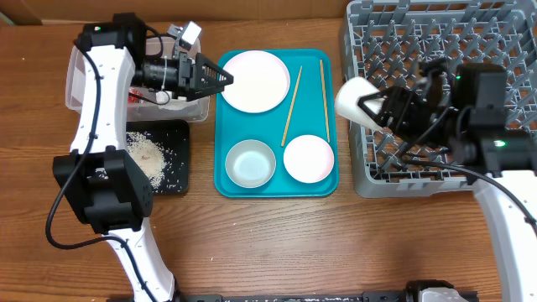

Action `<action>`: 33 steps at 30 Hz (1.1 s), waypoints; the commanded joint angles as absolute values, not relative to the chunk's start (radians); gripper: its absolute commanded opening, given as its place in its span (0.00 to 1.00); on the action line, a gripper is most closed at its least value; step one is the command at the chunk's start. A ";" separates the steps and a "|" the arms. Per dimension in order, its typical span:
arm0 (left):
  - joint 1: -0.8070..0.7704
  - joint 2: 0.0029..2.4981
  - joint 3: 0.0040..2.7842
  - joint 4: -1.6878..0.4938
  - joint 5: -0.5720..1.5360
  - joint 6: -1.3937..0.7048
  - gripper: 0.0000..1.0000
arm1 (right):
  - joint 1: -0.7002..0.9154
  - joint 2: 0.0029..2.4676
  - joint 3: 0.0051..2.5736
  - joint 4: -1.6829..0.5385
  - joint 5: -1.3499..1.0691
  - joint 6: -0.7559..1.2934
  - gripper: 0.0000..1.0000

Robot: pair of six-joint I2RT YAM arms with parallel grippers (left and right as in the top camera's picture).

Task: Sort waste into correct bins and load items into the dishwasher
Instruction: 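Place the cup upside down in the dish rack with the right gripper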

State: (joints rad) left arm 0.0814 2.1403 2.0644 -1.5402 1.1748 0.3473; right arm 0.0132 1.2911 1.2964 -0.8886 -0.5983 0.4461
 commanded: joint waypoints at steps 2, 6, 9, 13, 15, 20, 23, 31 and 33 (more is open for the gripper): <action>0.078 2.111 2.089 -1.539 0.969 0.339 0.70 | 0.031 1.275 1.499 -1.090 -0.231 0.439 0.53; 0.065 2.111 2.113 -1.539 0.836 0.293 0.70 | 0.052 1.309 1.564 -1.266 -0.075 0.442 0.53; 0.055 2.111 2.157 -1.538 0.766 0.252 0.70 | 0.052 1.370 1.563 -1.338 -0.041 0.441 0.53; 0.028 2.111 2.259 -1.544 0.667 0.195 0.71 | 0.052 1.496 1.563 -1.419 -0.035 0.438 0.53; 0.010 2.111 2.318 -1.558 0.632 0.193 0.71 | 0.052 1.559 1.563 -1.448 -0.035 0.438 0.53; -0.049 2.111 2.416 -1.570 0.469 0.129 0.73 | 0.052 1.670 1.562 -1.475 -0.008 0.439 0.54; -0.080 2.111 2.426 -1.570 0.412 0.122 0.73 | 0.056 1.715 1.558 -1.475 -0.008 0.438 0.54; -0.118 2.111 2.426 -1.570 0.355 0.108 0.74 | 0.086 1.790 1.558 -1.463 -0.009 0.430 0.74; -0.118 2.111 2.426 -1.570 0.355 0.107 0.74 | 0.086 1.791 1.558 -1.455 -0.009 0.430 0.76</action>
